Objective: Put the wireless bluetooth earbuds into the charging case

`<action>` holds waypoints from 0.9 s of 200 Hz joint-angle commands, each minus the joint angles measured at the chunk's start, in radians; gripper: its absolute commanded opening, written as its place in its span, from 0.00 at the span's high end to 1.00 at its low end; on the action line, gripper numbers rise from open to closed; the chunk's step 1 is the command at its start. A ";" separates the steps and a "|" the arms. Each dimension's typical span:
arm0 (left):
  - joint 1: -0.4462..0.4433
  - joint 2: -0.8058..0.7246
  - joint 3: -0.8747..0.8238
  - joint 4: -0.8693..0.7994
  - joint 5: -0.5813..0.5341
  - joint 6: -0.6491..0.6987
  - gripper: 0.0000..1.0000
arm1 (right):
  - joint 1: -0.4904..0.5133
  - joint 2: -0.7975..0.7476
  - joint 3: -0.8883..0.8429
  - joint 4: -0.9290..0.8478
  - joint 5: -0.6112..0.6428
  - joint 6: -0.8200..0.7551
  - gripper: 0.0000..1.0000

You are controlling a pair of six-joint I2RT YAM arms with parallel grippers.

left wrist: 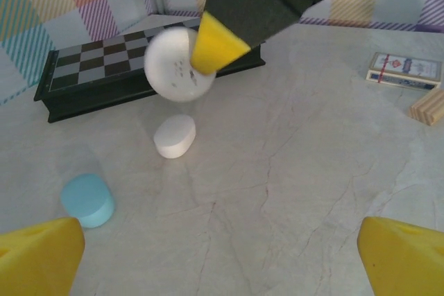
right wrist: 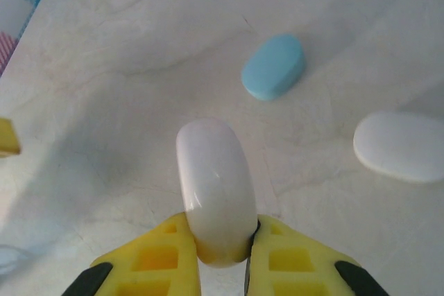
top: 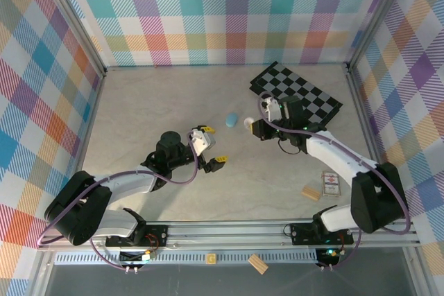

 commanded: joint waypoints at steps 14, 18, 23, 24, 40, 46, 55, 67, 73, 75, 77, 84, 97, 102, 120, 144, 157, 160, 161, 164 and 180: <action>-0.002 0.028 -0.004 0.033 -0.033 0.004 0.00 | -0.002 0.099 -0.021 0.047 -0.036 0.325 0.89; -0.002 0.031 -0.002 0.033 -0.033 0.003 0.00 | -0.001 0.113 -0.024 0.055 -0.037 0.339 0.89; -0.002 0.033 -0.001 0.031 -0.033 0.004 0.00 | -0.002 0.131 -0.025 0.059 -0.037 0.356 0.88; -0.002 0.034 -0.001 0.030 -0.033 0.004 0.00 | -0.002 0.135 -0.026 0.058 -0.037 0.358 0.88; -0.002 0.035 0.003 0.022 -0.030 0.003 0.00 | -0.002 0.193 -0.031 0.076 -0.058 0.404 0.87; -0.002 0.033 0.003 0.019 -0.029 0.003 0.00 | -0.002 0.213 -0.035 0.090 -0.068 0.415 0.86; -0.002 0.030 0.003 0.018 -0.030 0.002 0.00 | -0.002 0.241 -0.039 0.111 -0.082 0.429 0.83; -0.002 0.029 0.003 0.018 -0.031 -0.002 0.00 | -0.001 0.269 -0.045 0.122 -0.081 0.442 0.82; -0.001 0.028 0.002 0.018 -0.032 -0.004 0.00 | -0.001 0.279 -0.052 0.133 -0.077 0.448 0.81; -0.002 0.028 0.000 0.019 -0.034 -0.005 0.00 | -0.001 0.281 -0.053 0.137 -0.074 0.449 0.80; -0.002 0.027 0.000 0.019 -0.035 -0.005 0.00 | -0.001 0.285 -0.056 0.140 -0.074 0.451 0.80; -0.002 0.026 -0.003 0.024 -0.039 -0.010 0.00 | -0.002 0.290 -0.060 0.146 -0.067 0.454 0.78; 0.000 0.028 -0.010 0.044 -0.059 -0.036 0.00 | -0.002 0.288 -0.059 0.137 -0.054 0.448 0.71; 0.000 0.026 -0.010 0.047 -0.078 -0.060 0.00 | -0.002 0.281 -0.057 0.127 -0.044 0.445 0.67; 0.004 0.014 -0.012 0.048 -0.120 -0.110 0.00 | -0.003 0.221 -0.055 0.081 0.030 0.406 0.47; 0.032 -0.015 -0.016 0.050 -0.198 -0.194 0.00 | -0.012 0.120 -0.038 -0.013 0.167 0.324 0.26; 0.063 -0.037 -0.017 0.031 -0.237 -0.229 0.00 | -0.029 0.059 -0.042 -0.025 0.232 0.270 0.19; 0.072 -0.043 -0.016 0.028 -0.248 -0.238 0.00 | -0.033 0.045 -0.044 -0.026 0.249 0.258 0.18; 0.076 -0.046 -0.018 0.027 -0.253 -0.241 0.00 | -0.036 0.041 -0.044 -0.026 0.254 0.252 0.17; 0.086 -0.052 -0.022 0.026 -0.263 -0.249 0.00 | -0.042 0.026 -0.045 -0.027 0.269 0.238 0.15; 0.149 -0.097 -0.055 0.054 -0.325 -0.307 0.00 | -0.074 -0.048 -0.051 -0.018 0.358 0.141 0.06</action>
